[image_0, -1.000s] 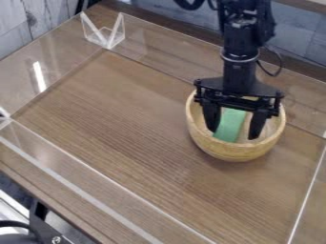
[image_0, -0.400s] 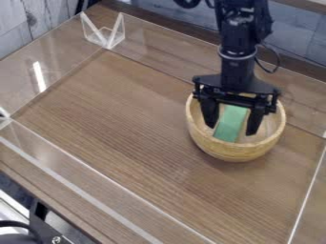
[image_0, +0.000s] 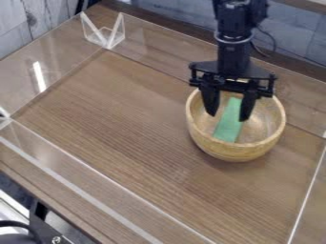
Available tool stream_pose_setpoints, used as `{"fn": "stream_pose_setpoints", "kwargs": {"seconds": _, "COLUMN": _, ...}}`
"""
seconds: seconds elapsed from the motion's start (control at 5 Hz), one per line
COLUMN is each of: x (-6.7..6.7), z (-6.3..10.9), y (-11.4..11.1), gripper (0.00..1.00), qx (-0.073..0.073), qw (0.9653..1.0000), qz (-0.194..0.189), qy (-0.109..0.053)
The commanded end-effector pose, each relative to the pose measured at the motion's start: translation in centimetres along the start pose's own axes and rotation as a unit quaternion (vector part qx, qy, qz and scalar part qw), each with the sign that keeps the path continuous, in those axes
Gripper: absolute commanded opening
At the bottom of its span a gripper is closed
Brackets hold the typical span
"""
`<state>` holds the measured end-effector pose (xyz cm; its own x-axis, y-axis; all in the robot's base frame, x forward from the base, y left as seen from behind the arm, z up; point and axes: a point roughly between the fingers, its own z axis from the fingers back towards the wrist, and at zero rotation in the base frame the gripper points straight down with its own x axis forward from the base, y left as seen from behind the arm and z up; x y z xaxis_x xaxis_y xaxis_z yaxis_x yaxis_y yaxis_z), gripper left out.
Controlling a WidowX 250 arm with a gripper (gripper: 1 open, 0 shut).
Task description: Move green stick from inside the wooden bowl to the table next to it
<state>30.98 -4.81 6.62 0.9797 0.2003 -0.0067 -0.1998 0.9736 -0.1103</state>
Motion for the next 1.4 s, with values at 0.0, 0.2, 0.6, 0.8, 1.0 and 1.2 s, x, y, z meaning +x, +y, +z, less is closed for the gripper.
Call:
{"fn": "stream_pose_setpoints", "kwargs": {"seconds": 0.0, "x": 1.3, "z": 1.8, "y": 0.5, "gripper": 0.0, "qx": -0.008, "qw": 0.9995, "qz": 0.009, "qy": -0.028}}
{"fn": "stream_pose_setpoints", "kwargs": {"seconds": 0.2, "x": 1.1, "z": 3.4, "y": 1.8, "gripper": 0.0, "qx": -0.018, "qw": 0.999, "qz": 0.016, "qy": -0.037}}
{"fn": "stream_pose_setpoints", "kwargs": {"seconds": 0.6, "x": -2.2, "z": 3.7, "y": 3.5, "gripper": 0.0, "qx": -0.02, "qw": 0.9978, "qz": -0.056, "qy": -0.029}}
{"fn": "stream_pose_setpoints", "kwargs": {"seconds": 0.8, "x": -3.5, "z": 3.3, "y": 3.8, "gripper": 0.0, "qx": -0.014, "qw": 0.9984, "qz": -0.049, "qy": -0.027}}
{"fn": "stream_pose_setpoints", "kwargs": {"seconds": 1.0, "x": -4.5, "z": 2.9, "y": 3.8, "gripper": 0.0, "qx": -0.008, "qw": 0.9989, "qz": -0.039, "qy": -0.024}}
{"fn": "stream_pose_setpoints", "kwargs": {"seconds": 1.2, "x": -5.5, "z": 3.4, "y": 4.4, "gripper": 0.0, "qx": -0.004, "qw": 0.9984, "qz": -0.054, "qy": -0.017}}
